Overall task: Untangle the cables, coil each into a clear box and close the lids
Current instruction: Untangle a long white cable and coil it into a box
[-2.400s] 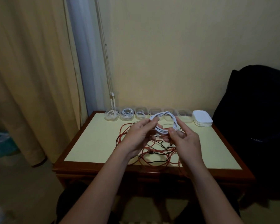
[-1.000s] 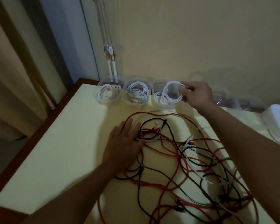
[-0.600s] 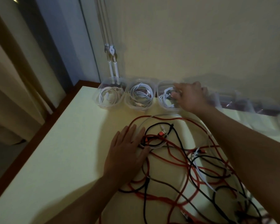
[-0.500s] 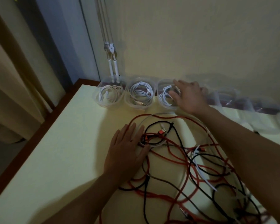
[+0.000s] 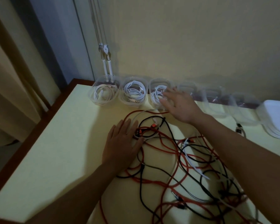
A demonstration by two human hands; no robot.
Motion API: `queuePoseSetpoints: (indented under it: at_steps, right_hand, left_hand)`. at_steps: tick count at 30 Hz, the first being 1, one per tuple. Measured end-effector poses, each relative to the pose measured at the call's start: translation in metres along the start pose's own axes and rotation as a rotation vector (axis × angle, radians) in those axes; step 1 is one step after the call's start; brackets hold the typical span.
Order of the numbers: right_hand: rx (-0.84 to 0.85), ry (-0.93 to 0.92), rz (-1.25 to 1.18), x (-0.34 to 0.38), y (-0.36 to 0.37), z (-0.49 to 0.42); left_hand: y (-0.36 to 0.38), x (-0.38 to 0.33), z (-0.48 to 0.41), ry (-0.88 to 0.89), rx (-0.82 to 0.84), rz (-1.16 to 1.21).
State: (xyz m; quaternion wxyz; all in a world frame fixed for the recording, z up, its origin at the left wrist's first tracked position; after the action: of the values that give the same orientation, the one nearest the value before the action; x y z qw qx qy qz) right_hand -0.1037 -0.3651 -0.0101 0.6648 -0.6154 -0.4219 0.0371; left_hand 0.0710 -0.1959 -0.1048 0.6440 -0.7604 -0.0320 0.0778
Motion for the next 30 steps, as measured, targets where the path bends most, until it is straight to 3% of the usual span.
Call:
queuePoseSetpoints:
  at_steps: [4, 7, 13, 15, 19, 24, 30]
  right_hand:
    - [-0.036, 0.016, -0.004, 0.001, -0.009, 0.061]
    - [-0.019, 0.126, 0.002, -0.001, -0.018, 0.113]
    - [0.216, 0.230, 0.065, 0.003, -0.014, 0.200]
    - [0.240, 0.207, 0.137, 0.001, -0.006, 0.213]
    - [0.077, 0.247, 0.092, 0.007, -0.030, 0.205]
    - [-0.281, 0.203, -0.058, 0.040, -0.121, 0.168]
    - [-0.492, 0.010, -0.058, 0.106, -0.240, 0.153]
  left_hand:
    - [0.002, -0.002, -0.006, -0.014, -0.022, -0.002]
    - [0.003, -0.004, -0.011, -0.009, -0.002, 0.000]
    - [0.000, -0.005, -0.011, 0.025, 0.134, -0.099]
    - [-0.009, -0.011, 0.001, -0.035, 0.060, -0.065]
    - [-0.036, -0.041, 0.015, 0.006, -0.076, -0.037]
    - [-0.106, -0.097, -0.012, 0.141, -0.145, 0.366]
    - [-0.226, -0.171, -0.038, 0.199, -0.050, 0.726]
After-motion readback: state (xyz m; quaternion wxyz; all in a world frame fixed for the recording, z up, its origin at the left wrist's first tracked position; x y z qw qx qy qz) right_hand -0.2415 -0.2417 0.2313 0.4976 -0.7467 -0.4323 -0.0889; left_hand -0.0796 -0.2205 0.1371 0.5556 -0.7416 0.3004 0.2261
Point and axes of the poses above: each hand's wrist, its own z-axis away from the middle knuckle, its own y-axis out of the palm, x = y × z, the point moved 3 cm from there along -z, towards the middle knuckle, and after that the axes turned 13 degrees about -z, right-handed, at the moved point
